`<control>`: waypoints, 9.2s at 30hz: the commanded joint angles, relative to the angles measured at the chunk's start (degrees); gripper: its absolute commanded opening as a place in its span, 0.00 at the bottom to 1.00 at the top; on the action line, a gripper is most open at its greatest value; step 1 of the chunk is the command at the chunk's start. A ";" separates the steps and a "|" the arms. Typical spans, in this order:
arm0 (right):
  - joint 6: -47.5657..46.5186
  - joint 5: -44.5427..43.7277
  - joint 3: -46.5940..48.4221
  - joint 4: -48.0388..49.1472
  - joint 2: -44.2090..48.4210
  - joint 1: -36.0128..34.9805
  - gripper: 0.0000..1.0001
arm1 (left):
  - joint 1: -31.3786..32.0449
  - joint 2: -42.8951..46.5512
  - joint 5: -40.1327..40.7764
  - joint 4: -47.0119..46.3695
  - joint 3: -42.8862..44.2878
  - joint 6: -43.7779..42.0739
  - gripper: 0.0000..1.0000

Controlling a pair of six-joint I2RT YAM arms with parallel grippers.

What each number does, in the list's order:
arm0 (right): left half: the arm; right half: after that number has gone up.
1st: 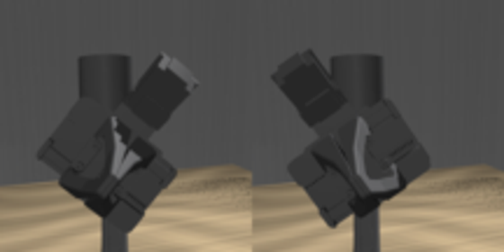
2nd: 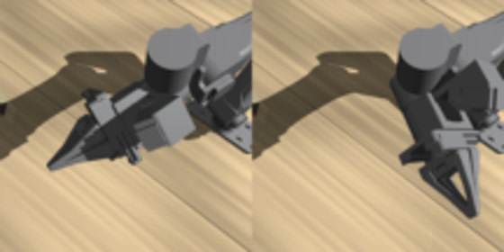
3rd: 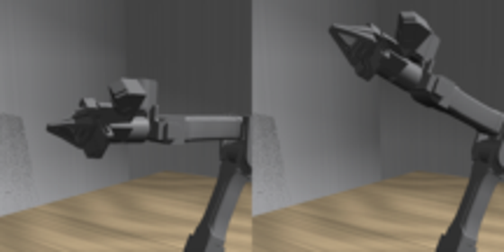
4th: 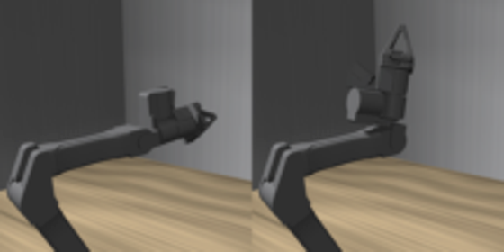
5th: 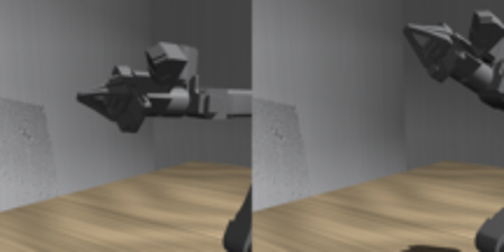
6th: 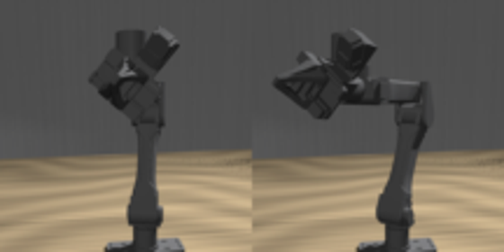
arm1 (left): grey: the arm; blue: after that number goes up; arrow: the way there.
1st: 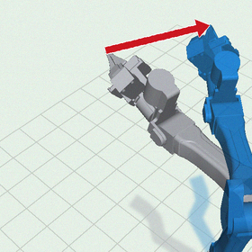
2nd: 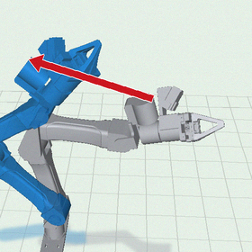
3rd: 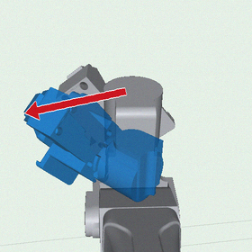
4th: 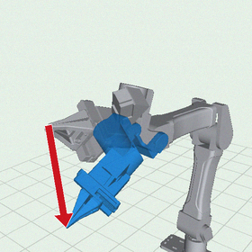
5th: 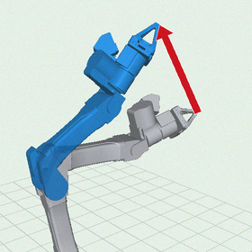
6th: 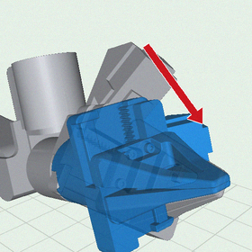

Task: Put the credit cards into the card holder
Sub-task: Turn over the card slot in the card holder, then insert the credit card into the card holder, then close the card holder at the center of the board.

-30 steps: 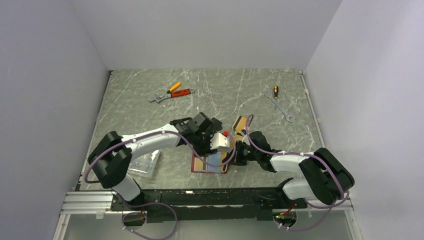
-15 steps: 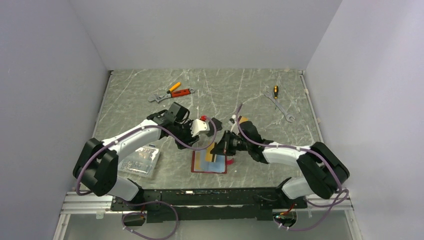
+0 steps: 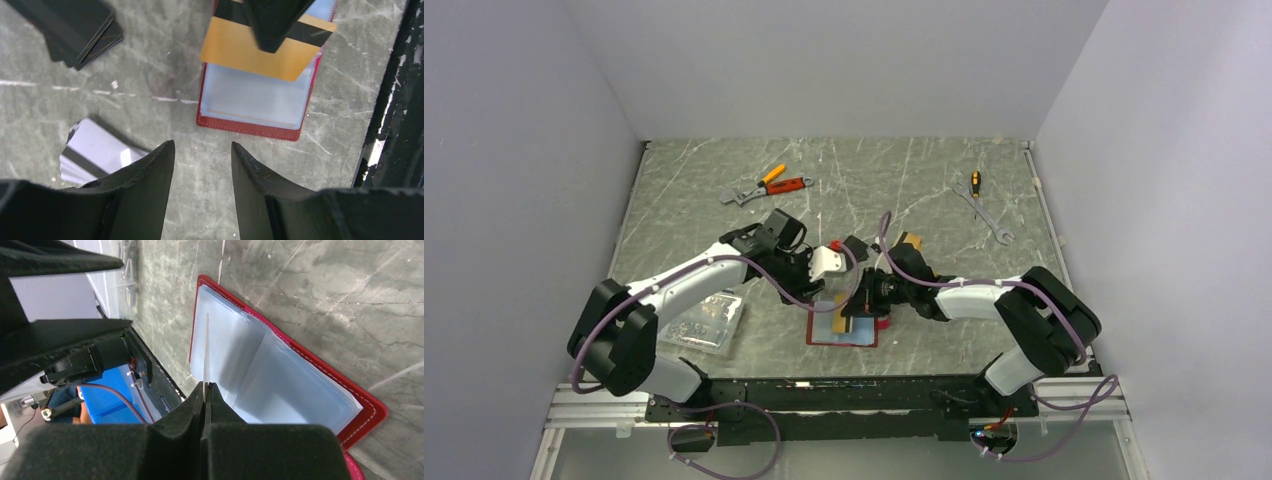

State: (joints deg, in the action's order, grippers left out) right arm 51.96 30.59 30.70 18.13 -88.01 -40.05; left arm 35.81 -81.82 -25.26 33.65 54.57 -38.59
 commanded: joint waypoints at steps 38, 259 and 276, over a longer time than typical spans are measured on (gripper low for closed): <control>-0.24 14.49 -3.79 12.55 -9.12 5.05 0.00 | 8.92 -8.99 7.63 -7.30 -7.18 -7.27 0.42; -2.39 -6.36 1.59 -19.68 8.05 1.87 0.23 | 15.50 -3.09 12.19 -9.01 -5.55 -5.35 0.37; 0.71 -11.66 -14.91 -33.22 41.75 5.28 0.71 | 4.51 7.83 3.29 -0.54 -1.91 -1.58 0.46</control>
State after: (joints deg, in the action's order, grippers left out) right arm 50.19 20.49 19.42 -13.34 -49.76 -34.79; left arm 39.86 -73.36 -16.78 31.59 54.43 -41.32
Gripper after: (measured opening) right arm 0.687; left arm 0.494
